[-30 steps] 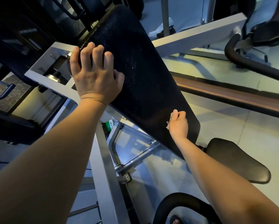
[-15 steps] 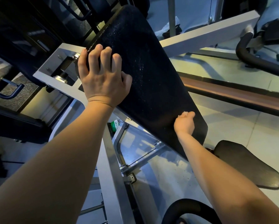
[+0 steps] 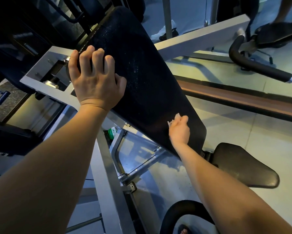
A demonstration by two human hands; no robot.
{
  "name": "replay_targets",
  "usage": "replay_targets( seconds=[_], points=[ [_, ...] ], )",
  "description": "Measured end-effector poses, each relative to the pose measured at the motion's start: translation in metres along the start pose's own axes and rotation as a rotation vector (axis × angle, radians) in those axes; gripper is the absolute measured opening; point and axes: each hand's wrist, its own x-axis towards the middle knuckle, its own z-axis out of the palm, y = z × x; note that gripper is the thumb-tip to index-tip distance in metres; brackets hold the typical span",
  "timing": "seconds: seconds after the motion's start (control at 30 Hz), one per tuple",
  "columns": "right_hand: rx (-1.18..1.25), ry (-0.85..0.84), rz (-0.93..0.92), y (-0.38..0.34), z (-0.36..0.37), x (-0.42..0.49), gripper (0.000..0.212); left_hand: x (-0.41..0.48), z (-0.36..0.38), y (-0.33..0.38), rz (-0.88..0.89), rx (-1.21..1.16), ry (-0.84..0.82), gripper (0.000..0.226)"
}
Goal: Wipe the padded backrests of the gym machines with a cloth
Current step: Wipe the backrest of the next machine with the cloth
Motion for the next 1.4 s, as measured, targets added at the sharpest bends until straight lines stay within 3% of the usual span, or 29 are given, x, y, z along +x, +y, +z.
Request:
replay_targets(
  seconds=[0.1,0.23,0.3,0.47,0.57,0.7,0.9,1.1,1.2,1.27,1.4],
  points=[
    [0.153,-0.016,-0.155,-0.037,0.005,-0.018,0.02,0.0,-0.001,0.0,-0.003,0.012,0.017,0.036],
    [0.199,-0.153,-0.561,-0.06,0.0,-0.051,0.014,0.001,-0.002,0.0,0.0,0.009,0.017,0.037],
    [0.165,-0.173,-0.568,-0.04,-0.004,-0.05,0.015,0.0,-0.003,-0.002,0.008,-0.001,0.016,0.037],
    [-0.13,-0.229,0.004,0.02,-0.009,-0.029,0.029,-0.001,-0.003,-0.002,0.013,-0.012,0.025,0.038],
    [-0.171,-0.283,0.332,0.028,-0.006,-0.018,0.043,-0.001,-0.005,-0.003,0.01,-0.009,0.017,0.039],
    [-0.19,-0.308,0.494,0.033,0.0,-0.015,0.052,-0.001,-0.004,-0.004,0.019,-0.017,0.0,0.04],
    [-0.135,-0.164,0.285,-0.005,0.008,-0.042,0.035,0.0,-0.003,-0.005,0.029,-0.014,0.021,0.039],
    [0.157,-0.187,-0.353,-0.08,0.002,-0.108,0.014,-0.002,-0.005,-0.005,0.021,-0.032,0.028,0.038],
    [0.163,-0.161,-0.462,-0.068,0.003,-0.106,0.012,-0.002,-0.005,-0.005,0.018,-0.041,0.007,0.041],
    [0.131,-0.139,-0.328,-0.035,0.006,-0.09,0.017,-0.001,-0.005,-0.005,0.015,-0.041,0.007,0.041],
    [-0.004,-0.181,0.269,0.012,0.005,-0.047,0.029,-0.001,-0.004,-0.006,0.024,-0.038,0.019,0.041]
  ],
)
